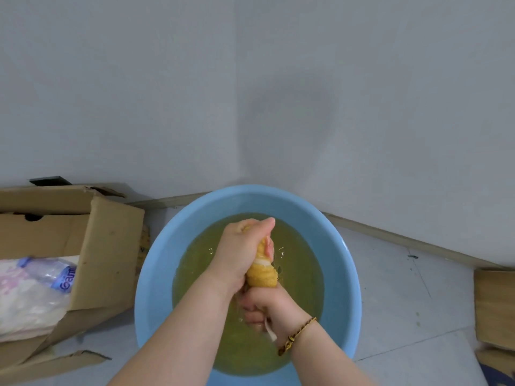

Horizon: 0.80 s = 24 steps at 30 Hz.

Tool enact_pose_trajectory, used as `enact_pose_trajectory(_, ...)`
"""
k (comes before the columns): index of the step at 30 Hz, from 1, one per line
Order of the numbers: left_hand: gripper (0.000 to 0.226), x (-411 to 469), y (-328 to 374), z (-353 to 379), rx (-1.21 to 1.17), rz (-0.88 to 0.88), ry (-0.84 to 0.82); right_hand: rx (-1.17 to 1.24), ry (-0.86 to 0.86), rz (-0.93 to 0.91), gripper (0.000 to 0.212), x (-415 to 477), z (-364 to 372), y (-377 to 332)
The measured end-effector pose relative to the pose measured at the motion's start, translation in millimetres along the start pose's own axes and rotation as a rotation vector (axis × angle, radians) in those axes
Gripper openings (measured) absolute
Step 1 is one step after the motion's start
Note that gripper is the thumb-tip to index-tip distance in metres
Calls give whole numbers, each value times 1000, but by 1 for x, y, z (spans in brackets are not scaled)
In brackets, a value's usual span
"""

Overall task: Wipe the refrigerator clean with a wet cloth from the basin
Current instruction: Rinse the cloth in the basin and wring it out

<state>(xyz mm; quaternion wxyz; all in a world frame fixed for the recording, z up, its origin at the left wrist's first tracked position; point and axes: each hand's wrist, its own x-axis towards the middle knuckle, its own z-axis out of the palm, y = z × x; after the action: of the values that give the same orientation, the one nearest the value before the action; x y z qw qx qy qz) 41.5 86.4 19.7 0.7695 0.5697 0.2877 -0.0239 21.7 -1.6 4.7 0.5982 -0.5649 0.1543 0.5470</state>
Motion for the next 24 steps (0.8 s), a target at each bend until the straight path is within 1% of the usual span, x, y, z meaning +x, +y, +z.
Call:
enact_pose_trajectory(2, 47, -1, -3, -1, 55, -57, 31, 15, 0, 13, 17, 0, -5, 2)
enact_pose_trajectory(4, 40, -2, -4, -4, 106, -116, 23, -29, 65, 15, 16, 1, -10, 4)
enact_pose_trajectory(6, 33, -6, -3, -7, 35, -169, -35, -23, 168, 4, 20, -1, -13, 6)
enact_pose_trajectory(7, 36, -8, -4, -8, -33, -198, -78, 36, 192, -16, 21, -3, -14, 7)
enact_pose_trajectory(9, 44, -18, -4, -7, -129, -227, -155, 121, 166, -57, 19, -12, -15, 3)
enact_pose_trajectory(10, 41, -23, -3, -6, -147, -232, -171, 121, 126, -66, 17, -18, -15, 0)
enact_pose_trajectory(12, 31, -34, 4, -4, -165, -226, -186, 33, 41, -105, 8, -33, -16, -8)
enact_pose_trajectory(13, 26, -37, 7, -4, -169, -216, -182, -40, 17, -129, 14, -37, -17, -11)
enact_pose_trajectory(14, 22, -41, 10, -4, -158, -201, -175, -134, 44, -154, 31, -40, -19, -11)
enact_pose_trajectory(15, 17, -44, 16, -2, -129, -181, -164, -228, 132, -189, 49, -46, -21, -11)
enact_pose_trajectory(16, 13, -46, 20, -1, -95, -160, -136, -313, 287, -269, 57, -50, -23, -9)
enact_pose_trajectory(17, 13, -48, 23, 2, -74, -137, -92, -378, 469, -402, 53, -56, -22, -9)
enact_pose_trajectory(18, 14, -51, 26, 5, -68, -108, -42, -418, 620, -564, 43, -64, -19, -9)
enact_pose_trajectory(19, 16, -54, 29, 8, -74, -92, 6, -453, 702, -694, 40, -68, -16, -9)
enact_pose_trajectory(20, 17, -56, 30, 11, -86, -86, 35, -487, 714, -768, 42, -71, -11, -9)
enact_pose_trajectory(21, 18, -59, 34, 17, -92, -89, 35, -495, 700, -802, 43, -76, -6, -11)
enact_pose_trajectory(24, 29, -67, 38, 25, -97, -102, -12, -354, 667, -796, 32, -83, 1, -17)
